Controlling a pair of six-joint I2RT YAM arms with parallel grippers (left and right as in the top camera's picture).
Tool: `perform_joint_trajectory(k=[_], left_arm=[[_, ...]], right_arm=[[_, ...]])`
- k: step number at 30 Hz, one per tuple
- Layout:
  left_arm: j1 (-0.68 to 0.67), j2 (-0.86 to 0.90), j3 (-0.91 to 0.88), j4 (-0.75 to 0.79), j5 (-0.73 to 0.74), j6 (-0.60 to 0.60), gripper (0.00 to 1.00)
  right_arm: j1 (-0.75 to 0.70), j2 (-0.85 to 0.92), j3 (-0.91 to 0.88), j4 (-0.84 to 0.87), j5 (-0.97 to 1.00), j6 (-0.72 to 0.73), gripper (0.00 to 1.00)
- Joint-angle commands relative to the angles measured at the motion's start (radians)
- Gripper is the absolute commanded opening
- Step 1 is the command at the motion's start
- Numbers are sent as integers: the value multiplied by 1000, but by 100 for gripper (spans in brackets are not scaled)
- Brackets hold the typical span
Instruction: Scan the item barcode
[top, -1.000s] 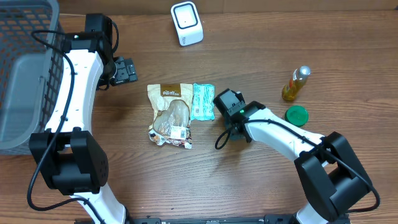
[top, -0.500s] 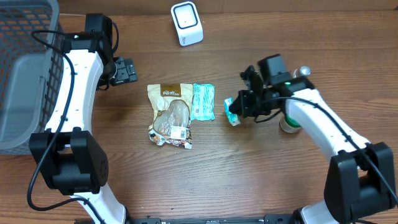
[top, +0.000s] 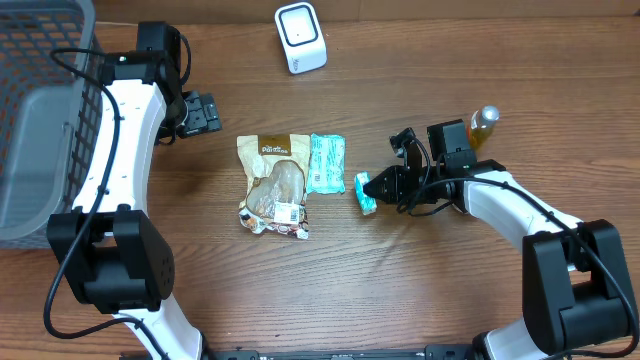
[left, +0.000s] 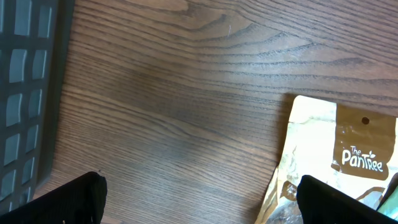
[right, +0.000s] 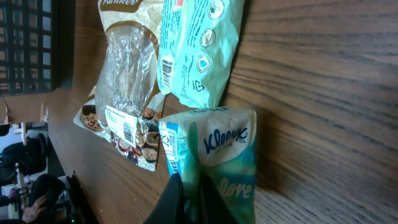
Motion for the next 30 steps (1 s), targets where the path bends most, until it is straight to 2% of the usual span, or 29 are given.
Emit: perform_joint_trajectory(k=[1,4,16,21,26,27,30], left_arm=[[-7,-15,16,1,-13,3,99],[-7,-15,16,1,-13,3,100],[-7,-15,16,1,-13,3,100],[-7,-15,16,1,-13,3,100],[-7,-15,16,1,-13,4,100],[-7,-15,16,1,-13,4,99],[-7,-15,16,1,-13,3,99]], right_arm=[[-3,3,-7,5,23,29,4],[-3,3,-7,-5,112,80,4],[-2,5,-7,-1,114,79,5],[-2,21,-7,6,108,80,9],[-2,31,-7,6,106,80,20],[-2,31,-6,6,106,80,25],[-2,31,-6,6,106,80,48]])
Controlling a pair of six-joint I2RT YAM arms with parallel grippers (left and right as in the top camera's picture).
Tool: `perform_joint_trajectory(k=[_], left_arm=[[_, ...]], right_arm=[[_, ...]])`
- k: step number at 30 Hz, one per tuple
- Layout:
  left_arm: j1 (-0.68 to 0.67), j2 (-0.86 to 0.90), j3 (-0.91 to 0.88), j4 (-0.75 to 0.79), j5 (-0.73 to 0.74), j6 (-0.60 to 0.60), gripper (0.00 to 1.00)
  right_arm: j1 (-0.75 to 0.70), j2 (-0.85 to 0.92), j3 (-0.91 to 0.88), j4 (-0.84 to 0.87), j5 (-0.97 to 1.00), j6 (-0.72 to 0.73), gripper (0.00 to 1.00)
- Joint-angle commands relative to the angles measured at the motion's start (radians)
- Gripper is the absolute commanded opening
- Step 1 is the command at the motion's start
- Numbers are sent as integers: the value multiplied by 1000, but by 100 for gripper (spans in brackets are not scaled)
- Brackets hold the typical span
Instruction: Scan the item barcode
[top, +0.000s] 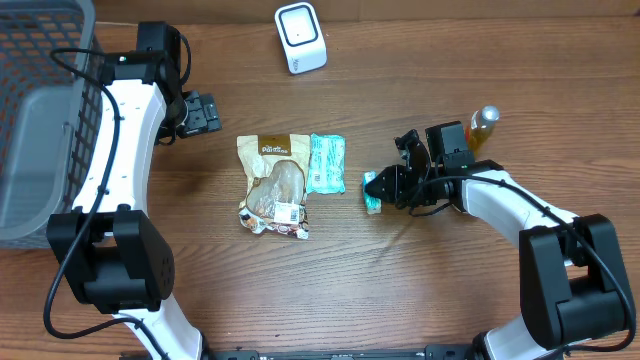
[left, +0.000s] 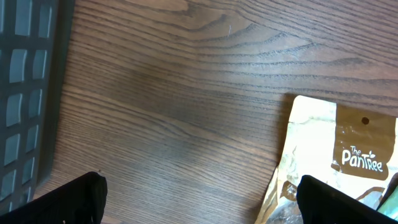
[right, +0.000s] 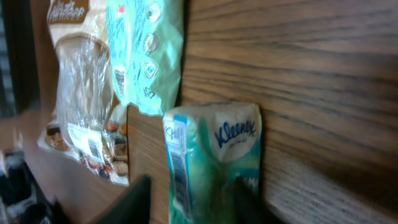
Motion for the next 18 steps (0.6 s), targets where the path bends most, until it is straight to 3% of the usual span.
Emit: perform_joint_trajectory(k=[1,5,10,14,18], left_arm=[[-7,-15,16,1,-13,4,99],[-7,-15,16,1,-13,4,100],[-7,-15,16,1,-13,4,100],[-7,-15,16,1,-13,4,100],[-7,-15,16,1,-13,4,100]], right_arm=[[-2,7,-5,5,-5,3,55],[-2,5,0,5,-5,3,73],[-2,-25,60,-49,32,3,84],[1,-68,173,-185,130,3,86],[10,-95,314,-381,256,3,100]])
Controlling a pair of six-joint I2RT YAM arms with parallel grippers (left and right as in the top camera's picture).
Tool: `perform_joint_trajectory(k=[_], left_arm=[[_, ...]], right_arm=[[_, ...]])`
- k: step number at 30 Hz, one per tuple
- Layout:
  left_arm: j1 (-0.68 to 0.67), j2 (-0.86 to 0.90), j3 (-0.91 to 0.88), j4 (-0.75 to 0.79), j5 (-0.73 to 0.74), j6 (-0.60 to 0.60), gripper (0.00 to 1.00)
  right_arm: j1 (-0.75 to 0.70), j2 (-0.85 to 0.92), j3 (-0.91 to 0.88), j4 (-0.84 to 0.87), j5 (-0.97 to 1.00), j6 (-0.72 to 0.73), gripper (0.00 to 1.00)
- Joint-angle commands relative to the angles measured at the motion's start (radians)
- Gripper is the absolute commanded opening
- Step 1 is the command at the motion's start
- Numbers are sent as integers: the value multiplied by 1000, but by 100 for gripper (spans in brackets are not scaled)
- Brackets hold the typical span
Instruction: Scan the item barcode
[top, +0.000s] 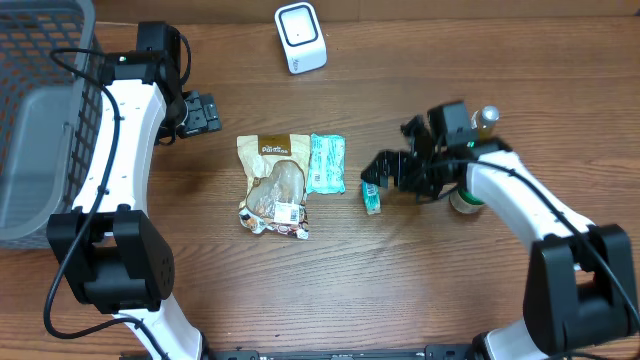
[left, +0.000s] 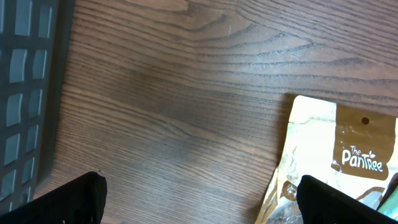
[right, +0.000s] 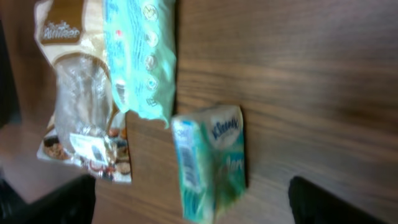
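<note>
A green Kleenex tissue pack (top: 372, 197) stands on its edge on the wooden table, right of the snack bags. In the right wrist view the tissue pack (right: 211, 162) shows its barcode side and its Kleenex face. My right gripper (top: 384, 170) hangs open above it, and its fingers (right: 65, 200) stand wide apart on either side, touching nothing. The white barcode scanner (top: 300, 37) sits at the back centre. My left gripper (top: 201, 113) is open and empty near the basket, its fingers (left: 71, 200) over bare wood.
A brown Pantree snack bag (top: 273, 185) lies beside a mint-green packet (top: 326, 162) in the middle of the table. A grey wire basket (top: 40, 110) fills the left edge. A yellow-capped bottle (top: 487, 116) stands behind my right arm.
My right gripper has risen and drawn back from the tissue pack, its fingers now much wider apart. The pack stays on the table. My left arm has not moved.
My right gripper was first shut on the tissue pack, low at the table right of the snack bags. Then its fingers had parted around the pack. Now it hangs open above the pack, which stands free on its edge.
</note>
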Motion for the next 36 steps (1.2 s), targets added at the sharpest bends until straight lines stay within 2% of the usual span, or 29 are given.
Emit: perform_joint_trajectory(k=[1,6,19,36], left_arm=[[-7,-15,16,1,-13,4,100],[-7,-15,16,1,-13,3,100],[-7,-15,16,1,-13,3,99],[-7,-15,16,1,-13,3,100]], right_arm=[[11,-65,126,-97,158,-1,100],[15,-65,166,-188,237,-2,100],[24,-64,166,-169,166,-2,100],[43,-64,166,-153,169,-2,100]])
